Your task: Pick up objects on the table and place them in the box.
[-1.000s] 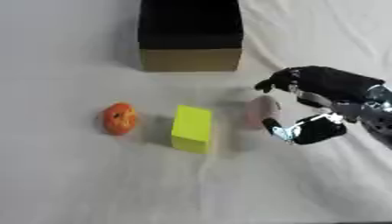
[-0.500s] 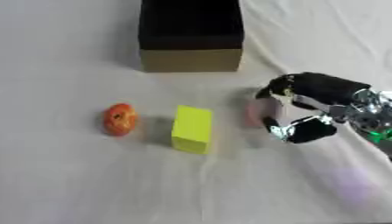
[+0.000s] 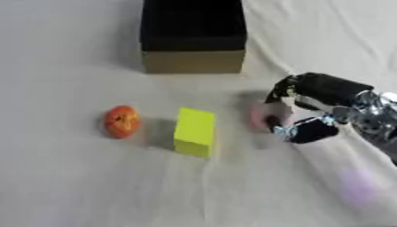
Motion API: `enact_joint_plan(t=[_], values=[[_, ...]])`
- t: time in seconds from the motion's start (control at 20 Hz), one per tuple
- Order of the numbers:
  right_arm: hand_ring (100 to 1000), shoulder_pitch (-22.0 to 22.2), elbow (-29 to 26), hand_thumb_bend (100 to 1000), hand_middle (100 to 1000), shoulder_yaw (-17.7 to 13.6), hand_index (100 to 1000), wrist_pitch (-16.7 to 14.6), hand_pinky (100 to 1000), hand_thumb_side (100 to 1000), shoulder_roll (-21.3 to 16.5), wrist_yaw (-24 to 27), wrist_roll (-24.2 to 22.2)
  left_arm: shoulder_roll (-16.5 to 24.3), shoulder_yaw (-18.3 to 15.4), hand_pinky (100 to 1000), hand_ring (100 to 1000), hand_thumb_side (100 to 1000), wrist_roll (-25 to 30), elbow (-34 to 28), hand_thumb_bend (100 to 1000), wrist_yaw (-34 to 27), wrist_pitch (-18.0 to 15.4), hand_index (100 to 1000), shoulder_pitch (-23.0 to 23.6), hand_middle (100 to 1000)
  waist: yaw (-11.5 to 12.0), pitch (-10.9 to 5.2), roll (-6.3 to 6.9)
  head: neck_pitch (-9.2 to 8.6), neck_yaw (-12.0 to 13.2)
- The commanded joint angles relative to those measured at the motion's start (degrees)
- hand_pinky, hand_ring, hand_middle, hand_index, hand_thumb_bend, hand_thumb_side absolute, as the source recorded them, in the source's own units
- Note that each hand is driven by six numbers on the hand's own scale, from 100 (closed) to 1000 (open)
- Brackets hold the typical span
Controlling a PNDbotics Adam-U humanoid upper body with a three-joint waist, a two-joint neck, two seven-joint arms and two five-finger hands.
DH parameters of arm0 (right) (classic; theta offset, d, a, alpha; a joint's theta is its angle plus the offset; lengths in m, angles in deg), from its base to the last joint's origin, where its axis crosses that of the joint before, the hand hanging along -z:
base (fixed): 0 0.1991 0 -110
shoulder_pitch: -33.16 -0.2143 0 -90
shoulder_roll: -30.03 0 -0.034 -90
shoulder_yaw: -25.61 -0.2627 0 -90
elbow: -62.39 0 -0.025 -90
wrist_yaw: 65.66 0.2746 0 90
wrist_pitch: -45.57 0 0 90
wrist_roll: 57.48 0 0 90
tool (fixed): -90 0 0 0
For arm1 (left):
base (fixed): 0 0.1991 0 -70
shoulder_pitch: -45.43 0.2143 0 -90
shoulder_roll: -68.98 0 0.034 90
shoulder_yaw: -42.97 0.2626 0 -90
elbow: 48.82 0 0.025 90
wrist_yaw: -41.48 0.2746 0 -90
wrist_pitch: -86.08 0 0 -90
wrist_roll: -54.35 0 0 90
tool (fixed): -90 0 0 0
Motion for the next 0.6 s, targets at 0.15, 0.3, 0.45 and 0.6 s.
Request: enact_joint_plan(t=[0.15, 0.3, 0.45, 0.6], values=[[730, -0.3, -2.1, 100, 551, -1.2, 708, 1.4, 712, 401, -1.5, 1.1, 2.4, 0.9, -0.1, 690, 756, 936, 0.4, -0.8, 100, -0.1, -0.1, 850, -0.7, 772, 0.0, -1.15, 0.02, -0.55, 0.0], [732, -0.3, -3.0, 100, 559, -2.0, 718, 2.1, 714, 316, -1.9, 1.9, 2.4, 1.0, -0.1, 690, 759, 933, 0.5, -0.8, 100, 0.0, -0.1, 850, -0.7, 772, 0.0, -1.35, -0.05, -0.56, 0.1], [730, -0.7, -4.8, 100, 561, -3.1, 721, 2.8, 713, 297, -2.5, 3.1, 2.2, 1.1, -0.2, 690, 760, 933, 0.6, -0.8, 100, 0.0, -0.1, 850, -0.7, 772, 0.0, -1.57, -0.13, -0.58, 0.1], [727, -1.9, -7.1, 100, 564, -4.4, 725, 3.3, 713, 303, -3.6, 3.8, 1.8, 1.3, -0.2, 690, 760, 932, 0.7, -0.8, 100, 0.0, -0.1, 850, -0.7, 772, -0.1, -1.81, -0.20, -0.56, 0.1]])
